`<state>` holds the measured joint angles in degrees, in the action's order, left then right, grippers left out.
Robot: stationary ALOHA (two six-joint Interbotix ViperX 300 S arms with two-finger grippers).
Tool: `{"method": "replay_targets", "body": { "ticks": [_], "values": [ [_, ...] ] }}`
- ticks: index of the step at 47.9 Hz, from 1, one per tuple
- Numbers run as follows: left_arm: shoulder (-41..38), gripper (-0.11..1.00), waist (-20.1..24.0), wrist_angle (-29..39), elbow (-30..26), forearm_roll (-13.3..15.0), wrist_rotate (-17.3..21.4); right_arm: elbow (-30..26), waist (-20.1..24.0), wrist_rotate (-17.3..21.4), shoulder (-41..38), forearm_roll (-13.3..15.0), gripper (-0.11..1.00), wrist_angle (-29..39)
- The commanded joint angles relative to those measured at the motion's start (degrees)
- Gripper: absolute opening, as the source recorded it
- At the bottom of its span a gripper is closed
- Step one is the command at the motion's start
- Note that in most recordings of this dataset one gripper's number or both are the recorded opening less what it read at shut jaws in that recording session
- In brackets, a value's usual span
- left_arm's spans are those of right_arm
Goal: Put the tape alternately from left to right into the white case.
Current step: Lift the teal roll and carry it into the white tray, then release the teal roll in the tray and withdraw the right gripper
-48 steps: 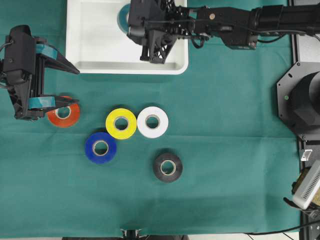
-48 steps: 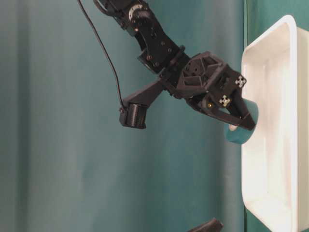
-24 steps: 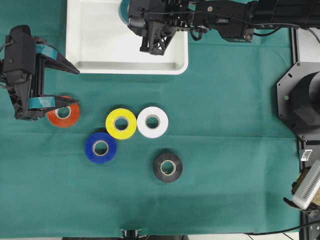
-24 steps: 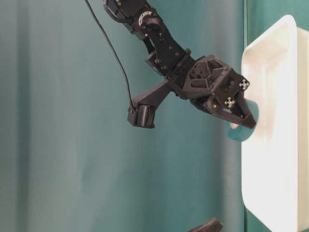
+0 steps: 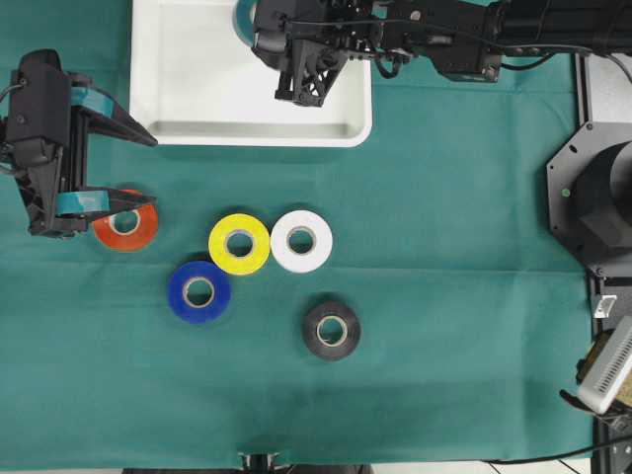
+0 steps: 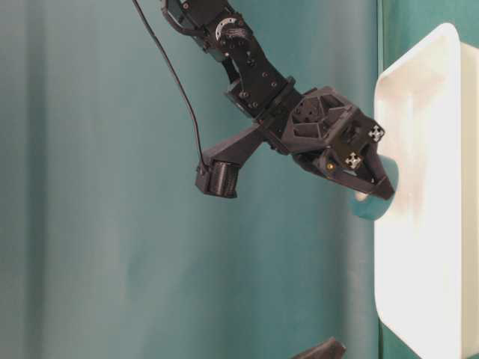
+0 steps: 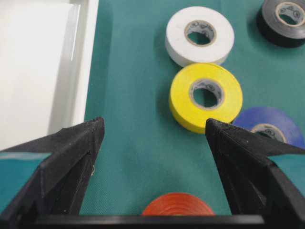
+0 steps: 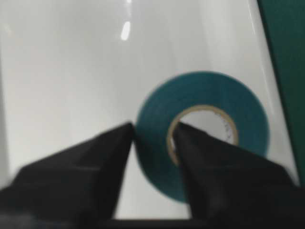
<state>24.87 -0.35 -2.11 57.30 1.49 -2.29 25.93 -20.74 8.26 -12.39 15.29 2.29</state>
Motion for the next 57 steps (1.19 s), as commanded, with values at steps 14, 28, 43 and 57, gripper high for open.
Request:
{"method": "replay_targets", "body": {
  "ticks": [14, 28, 43, 57],
  "values": [
    [0.3, 0.91, 0.1, -0.3, -0.6, 0.1, 0.0, -1.1, -0.1, 0.1, 1.1, 0.1, 0.82, -0.6],
    [0.3, 0.91, 0.1, -0.3, -0.7, 0.1, 0.1, -0.9, -0.1, 0.1, 1.1, 0.1, 0.8, -0.6],
    [0.3, 0.91, 0.1, -0.2, -0.6, 0.1, 0.0, -0.8, 0.0, 0.4, 1.1, 0.1, 0.8, -0.4],
    [0.3, 0.91, 0.1, -0.3, -0.6, 0.1, 0.1, 1.1, 3.1, 0.4, 4.1, 0.1, 0.8, 0.0]
  ]
}}
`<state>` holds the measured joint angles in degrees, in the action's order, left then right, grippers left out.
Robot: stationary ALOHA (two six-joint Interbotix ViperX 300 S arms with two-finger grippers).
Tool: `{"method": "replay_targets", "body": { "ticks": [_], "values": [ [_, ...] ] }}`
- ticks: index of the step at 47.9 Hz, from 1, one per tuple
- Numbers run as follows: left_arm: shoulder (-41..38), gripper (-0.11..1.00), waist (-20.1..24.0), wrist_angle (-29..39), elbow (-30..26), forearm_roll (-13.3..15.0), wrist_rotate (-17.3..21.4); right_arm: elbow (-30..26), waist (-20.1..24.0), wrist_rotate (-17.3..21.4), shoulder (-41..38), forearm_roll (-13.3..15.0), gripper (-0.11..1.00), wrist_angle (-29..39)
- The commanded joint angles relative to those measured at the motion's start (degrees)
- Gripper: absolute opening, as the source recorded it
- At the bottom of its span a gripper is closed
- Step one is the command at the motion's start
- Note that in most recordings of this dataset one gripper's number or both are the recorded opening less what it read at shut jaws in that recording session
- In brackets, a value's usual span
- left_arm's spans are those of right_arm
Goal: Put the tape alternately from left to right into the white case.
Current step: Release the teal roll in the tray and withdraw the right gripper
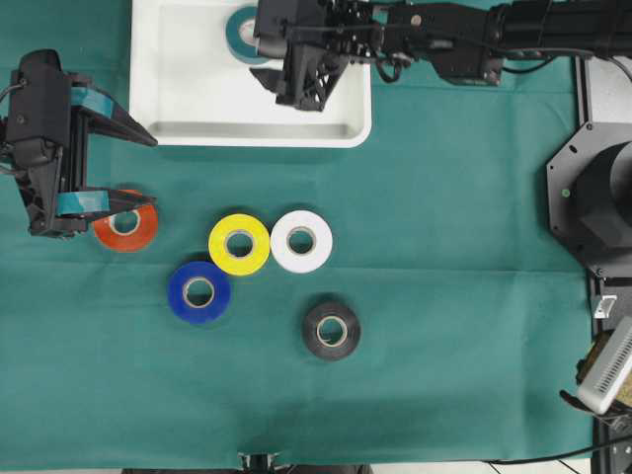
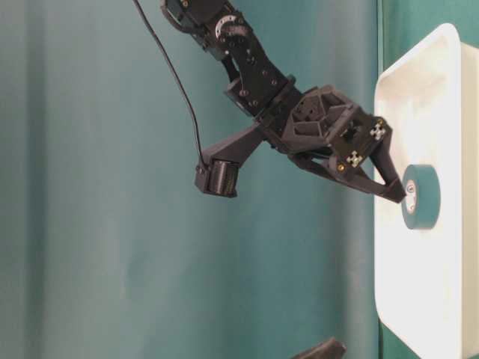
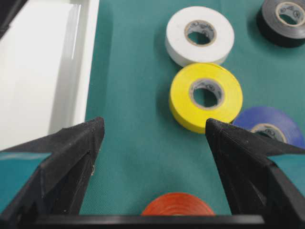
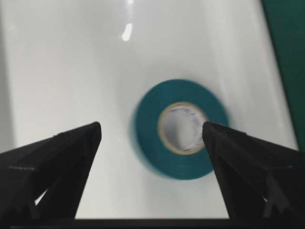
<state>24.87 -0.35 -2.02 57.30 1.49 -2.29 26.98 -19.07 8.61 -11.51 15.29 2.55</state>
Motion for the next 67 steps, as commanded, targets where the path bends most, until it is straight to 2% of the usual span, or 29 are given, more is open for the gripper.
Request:
{"method": "replay_targets", "body": {
  "ticks": [1, 14, 32, 50, 67],
  "values": [
    [0.3, 0.91, 0.1, -0.3, -0.6, 0.1, 0.1, 0.4, 1.8, 0.1, 3.6, 0.1, 0.8, -0.3],
    [0.3, 0.91, 0.1, -0.3, -0.6, 0.1, 0.1, 3.9, 7.6, 0.2, 7.9, 0.1, 0.79, -0.5],
    [0.3, 0.91, 0.1, -0.4, -0.6, 0.1, 0.1, 6.6, 15.2, 0.2, 9.8, 0.1, 0.79, -0.5],
    [0.3, 0.91, 0.1, -0.3, -0.5, 0.1, 0.1, 9.3, 19.1, 0.3, 11.9, -0.1, 0.79, -0.4],
    [0.3, 0.91, 0.1, -0.3, -0.5, 0.1, 0.1, 11.1, 19.2, 0.3, 13.2, -0.2, 0.79, -0.6]
  ]
}}
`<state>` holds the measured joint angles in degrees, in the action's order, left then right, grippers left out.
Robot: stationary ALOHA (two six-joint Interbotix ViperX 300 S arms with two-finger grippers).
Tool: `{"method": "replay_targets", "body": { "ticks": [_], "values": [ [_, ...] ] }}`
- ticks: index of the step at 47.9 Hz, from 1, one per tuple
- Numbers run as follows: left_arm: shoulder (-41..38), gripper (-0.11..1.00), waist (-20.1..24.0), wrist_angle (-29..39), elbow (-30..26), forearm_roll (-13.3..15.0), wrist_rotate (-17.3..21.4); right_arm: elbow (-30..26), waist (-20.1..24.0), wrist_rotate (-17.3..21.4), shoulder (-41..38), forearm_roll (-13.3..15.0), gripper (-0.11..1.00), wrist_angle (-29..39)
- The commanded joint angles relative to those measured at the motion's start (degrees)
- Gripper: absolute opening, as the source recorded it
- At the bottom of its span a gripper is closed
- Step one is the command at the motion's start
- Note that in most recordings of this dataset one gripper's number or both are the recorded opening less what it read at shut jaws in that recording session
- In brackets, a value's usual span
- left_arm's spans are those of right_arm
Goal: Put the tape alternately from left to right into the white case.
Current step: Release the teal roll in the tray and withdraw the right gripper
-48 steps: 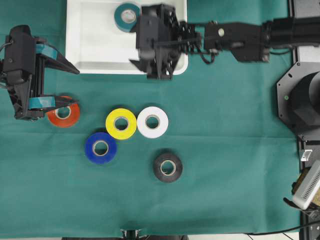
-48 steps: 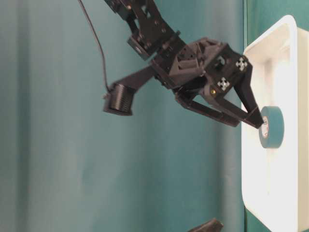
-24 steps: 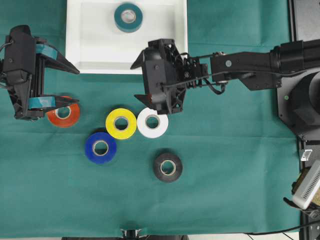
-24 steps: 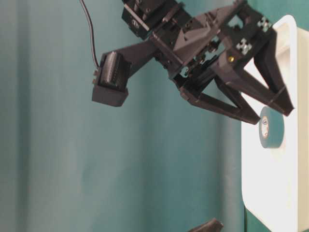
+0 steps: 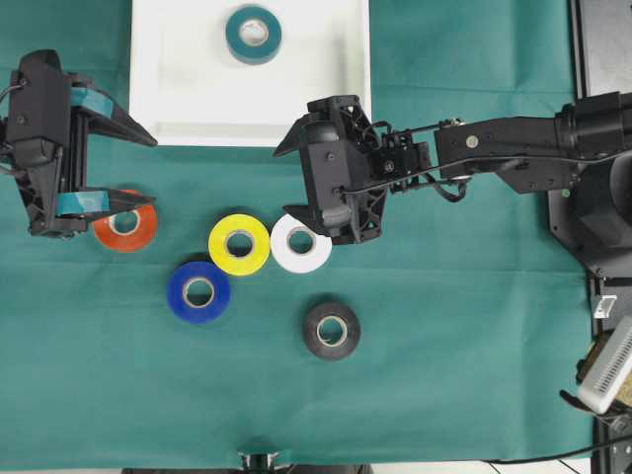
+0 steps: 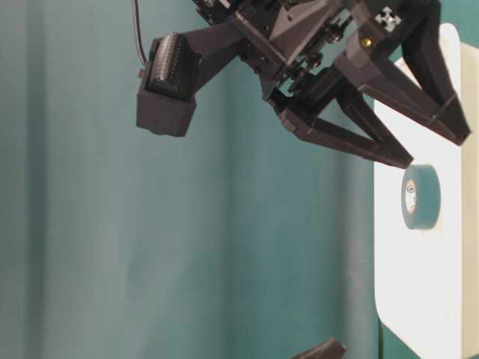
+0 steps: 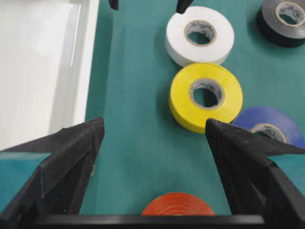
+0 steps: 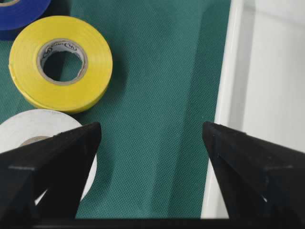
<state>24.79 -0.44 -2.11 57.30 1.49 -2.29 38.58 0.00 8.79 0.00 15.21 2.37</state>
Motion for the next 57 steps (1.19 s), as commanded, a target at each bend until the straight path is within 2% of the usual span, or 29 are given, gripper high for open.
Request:
{"method": "replay_targets", "body": {
  "ticks": [1, 26, 37, 45, 57],
  "values": [
    [0.4, 0.91, 0.2, -0.3, -0.5, 0.1, 0.1, -0.5, 0.2, 0.1, 1.7, -0.1, 0.79, -0.4],
    [0.1, 0.91, 0.2, -0.3, -0.8, 0.1, -0.1, -0.4, 0.2, 0.1, 1.7, -0.1, 0.79, -0.4],
    [-3.2, 0.91, -0.7, -0.2, -1.8, 0.2, -0.4, -0.4, 0.2, 0.1, 1.7, -0.1, 0.79, -0.4],
    [-6.1, 0.91, -2.2, -0.2, -2.5, 0.1, -2.5, -0.4, 0.2, 0.1, 1.7, -0.1, 0.79, -0.2],
    [-10.3, 0.91, -6.8, -0.3, -3.8, 0.2, -6.3, -0.5, 0.2, 0.0, 1.7, 0.1, 0.79, -0.3]
  ]
}}
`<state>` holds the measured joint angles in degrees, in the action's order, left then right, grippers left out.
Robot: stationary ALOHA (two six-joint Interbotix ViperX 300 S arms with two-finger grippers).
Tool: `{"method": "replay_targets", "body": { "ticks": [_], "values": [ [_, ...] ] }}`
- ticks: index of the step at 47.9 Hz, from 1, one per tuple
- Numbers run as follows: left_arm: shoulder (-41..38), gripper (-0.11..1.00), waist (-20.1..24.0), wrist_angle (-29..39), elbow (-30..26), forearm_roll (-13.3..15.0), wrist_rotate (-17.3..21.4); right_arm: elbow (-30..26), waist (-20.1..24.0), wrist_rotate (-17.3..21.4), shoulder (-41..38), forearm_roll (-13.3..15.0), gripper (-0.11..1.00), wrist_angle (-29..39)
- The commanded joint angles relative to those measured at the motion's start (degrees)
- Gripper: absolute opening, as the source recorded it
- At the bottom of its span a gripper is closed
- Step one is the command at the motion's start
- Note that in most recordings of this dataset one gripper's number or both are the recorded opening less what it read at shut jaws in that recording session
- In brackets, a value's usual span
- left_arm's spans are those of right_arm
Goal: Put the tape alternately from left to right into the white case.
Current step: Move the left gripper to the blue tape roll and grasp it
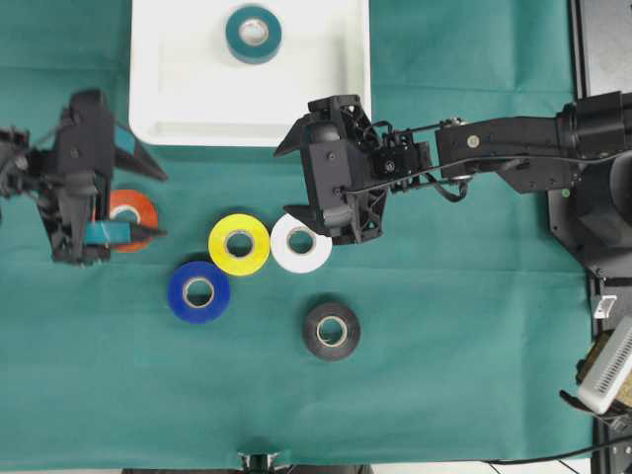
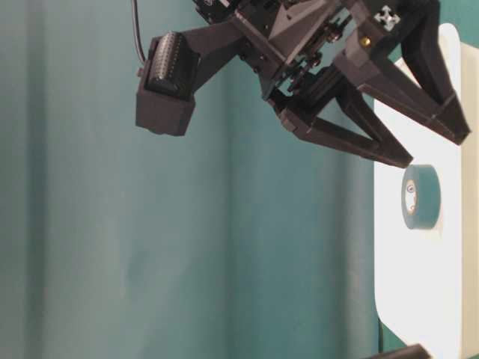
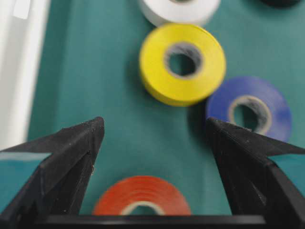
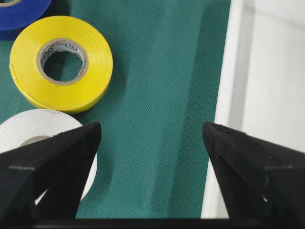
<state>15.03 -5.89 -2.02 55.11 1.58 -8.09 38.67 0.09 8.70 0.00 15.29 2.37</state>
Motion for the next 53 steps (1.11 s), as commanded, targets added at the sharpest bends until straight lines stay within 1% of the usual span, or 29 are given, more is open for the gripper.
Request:
{"method": "replay_targets", "body": {
  "ticks": [1, 6, 10, 19, 47, 53],
  "values": [
    [-0.8, 0.91, -1.7, -0.3, -1.8, 0.1, -0.9, -0.5, 0.1, 0.1, 1.7, -0.1, 0.79, -0.3],
    [-2.8, 0.91, -3.3, -0.4, -2.8, 0.1, -2.9, -0.5, 0.1, 0.1, 1.7, 0.0, 0.79, -0.2],
    [-4.2, 0.91, -4.4, -0.4, -3.7, 0.0, -3.7, -0.5, 0.1, 0.1, 1.7, 0.0, 0.79, -0.2],
    [-7.6, 0.91, -6.4, -0.3, -5.8, 0.1, -3.9, -0.5, 0.1, 0.1, 1.7, 0.0, 0.79, -0.2],
    [-14.9, 0.91, -6.6, 1.2, -9.3, 0.1, -4.1, 0.1, 0.1, 0.1, 1.7, 0.0, 0.79, -0.1],
    [-16.3, 0.91, -6.6, 1.2, -10.2, 0.1, -5.4, 0.2, 0.1, 0.1, 1.7, -0.1, 0.79, -0.2]
  ]
}}
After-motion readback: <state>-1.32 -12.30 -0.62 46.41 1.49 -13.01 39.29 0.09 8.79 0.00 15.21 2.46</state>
